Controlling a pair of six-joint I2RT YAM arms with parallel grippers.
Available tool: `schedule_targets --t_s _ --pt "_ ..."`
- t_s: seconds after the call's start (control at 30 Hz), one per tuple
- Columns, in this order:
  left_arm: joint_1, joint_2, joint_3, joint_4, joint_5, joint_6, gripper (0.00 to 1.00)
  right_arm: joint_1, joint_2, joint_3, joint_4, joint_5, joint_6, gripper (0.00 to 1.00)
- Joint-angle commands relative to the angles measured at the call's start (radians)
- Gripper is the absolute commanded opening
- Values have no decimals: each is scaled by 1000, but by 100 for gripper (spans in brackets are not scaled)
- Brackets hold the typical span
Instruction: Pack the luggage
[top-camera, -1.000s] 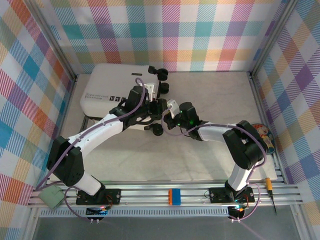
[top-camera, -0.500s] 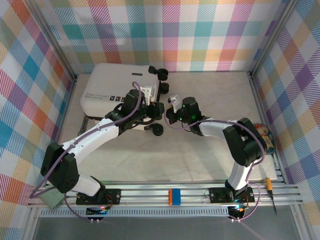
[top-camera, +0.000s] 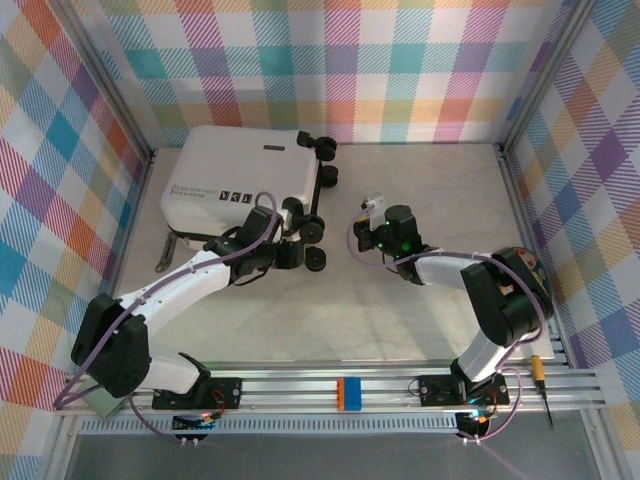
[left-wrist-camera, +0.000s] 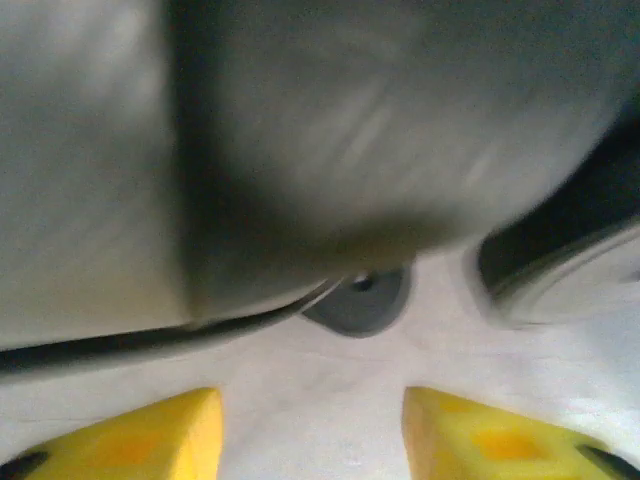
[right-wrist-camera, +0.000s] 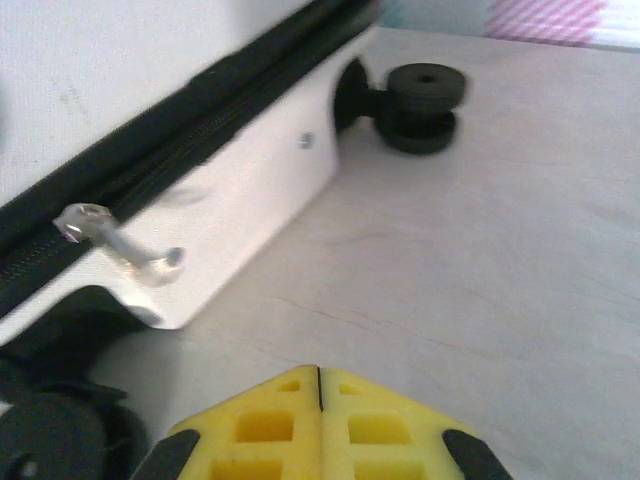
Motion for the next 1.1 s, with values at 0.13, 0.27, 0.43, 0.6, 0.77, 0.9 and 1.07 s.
schedule_targets --t_s 0.13,0.27,0.43,0.6,0.77,0.9,1.07 --pt "-11 -21 68 -229 -102 -61 51 21 -6 -14 92 -143 -56 6" --pt "-31 -47 134 -253 -124 -55 51 13 45 73 11 -147 -64 31" --pt "-35 -76 158 -283 -177 -57 52 -22 43 151 -38 -110 33 56" --pt "-37 -136 127 -220 -104 -71 60 -67 5 203 -90 -192 142 66" --pt "-51 -176 107 -197 -106 -122 63 -82 -19 253 -124 -420 183 77" --pt "-55 -208 50 -131 -126 -193 68 -82 23 303 -105 -657 205 80" --pt "-56 -195 23 -77 -134 -214 70 -77 98 371 -105 -820 222 82"
